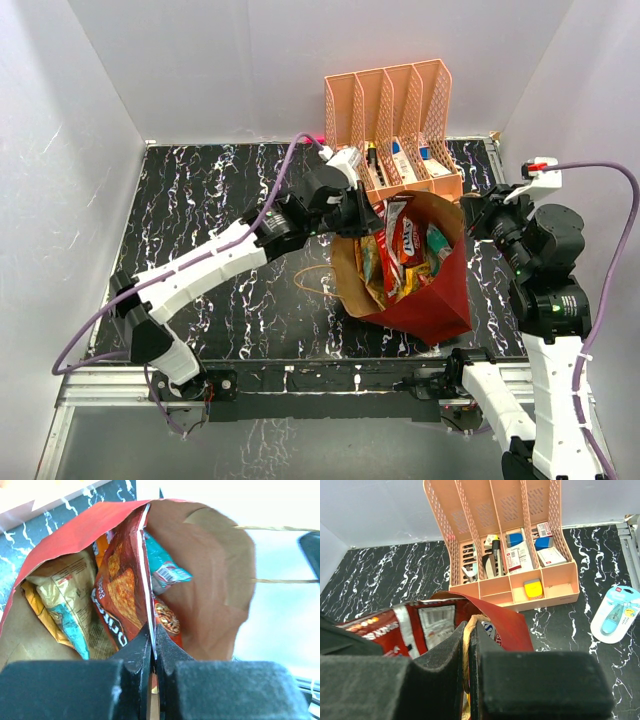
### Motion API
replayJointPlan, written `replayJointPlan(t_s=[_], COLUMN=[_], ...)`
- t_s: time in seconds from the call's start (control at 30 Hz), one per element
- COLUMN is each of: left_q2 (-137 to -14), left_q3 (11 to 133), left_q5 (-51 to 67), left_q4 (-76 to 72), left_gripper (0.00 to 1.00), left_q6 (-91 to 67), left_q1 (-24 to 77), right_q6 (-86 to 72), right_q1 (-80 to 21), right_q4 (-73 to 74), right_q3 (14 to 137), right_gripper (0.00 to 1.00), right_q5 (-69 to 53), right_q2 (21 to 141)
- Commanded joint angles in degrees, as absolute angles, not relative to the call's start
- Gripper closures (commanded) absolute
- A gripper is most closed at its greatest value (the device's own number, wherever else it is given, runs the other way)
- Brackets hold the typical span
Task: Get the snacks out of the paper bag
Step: Take out the snack from the paper bag, then place the snack at the center of the board.
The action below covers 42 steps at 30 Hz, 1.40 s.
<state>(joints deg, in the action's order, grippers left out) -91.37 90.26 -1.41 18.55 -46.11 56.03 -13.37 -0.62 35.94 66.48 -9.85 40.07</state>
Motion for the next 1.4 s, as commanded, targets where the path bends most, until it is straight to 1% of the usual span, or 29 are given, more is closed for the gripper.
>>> replayJointPlan(t_s=[0.0,0.17,0.3,0.43,0.57,0.73,0.9,0.97,1.07,1.17,1.23,1.3,1.37], left_q2=[-85.3,-82.0,-79.0,-76.1,-73.0,-70.8,-69.2,-67.4,-64.3,-62.9,-63.7,-65.8,-69.0], left_q3=[95.9,101.9,109.0,114.4,114.3,110.4,102.7,98.1,89.4,82.8,79.9,79.1,80.1], left_q5=[-0.7,-3.5,-7.4,-15.6,-26.5,-40.8,-50.2,-53.6,-56.8,-57.9,-56.3,-51.2,-43.6], left_q4=[20.5,24.7,29.2,34.6,38.1,42.1,42.1,38.9,28.2,17.8,13.0,12.5,14.4], left_gripper=[1.00,1.00,1.00,1.00,1.00,1.00,1.00,1.00,1.00,1.00,1.00,1.00,1.00], left_q6=[-41.7,-35.2,-28.1,-21.5,-17.5,-16.4,-15.0,-13.6,-7.8,-2.9,-1.4,-3.3,-7.8], left_q1=[55.6,55.5,55.5,55.6,55.5,55.5,55.5,55.5,55.5,55.0,53.6,49.8,43.7], right_q6=[-12.6,-12.7,-12.6,-12.6,-12.6,-12.5,-12.0,-11.9,-11.9,-11.7,-11.5,-11.3,-10.9], right_q1=[-0.3,-0.3,-0.3,-0.3,-0.3,-0.3,-0.3,-0.3,-0.3,-0.3,-0.3,-0.3,-0.3], right_q4=[31.2,30.6,30.5,30.3,30.2,30.5,30.8,30.9,31.0,31.3,31.4,31.5,31.8], right_q3=[66.1,65.0,64.3,64.1,64.1,63.8,63.5,63.5,63.4,63.5,63.5,63.6,63.7], right_gripper=[0.92,0.92,0.92,0.92,0.92,0.92,0.92,0.92,0.92,0.92,0.92,0.92,0.92], right_q5=[-7.0,-6.2,-5.6,-5.8,-6.3,-6.4,-6.1,-6.1,-6.2,-6.4,-6.4,-6.3,-5.9], right_q2=[38.3,37.4,37.0,37.0,37.1,36.8,36.7,36.7,36.9,37.2,37.3,37.4,37.7])
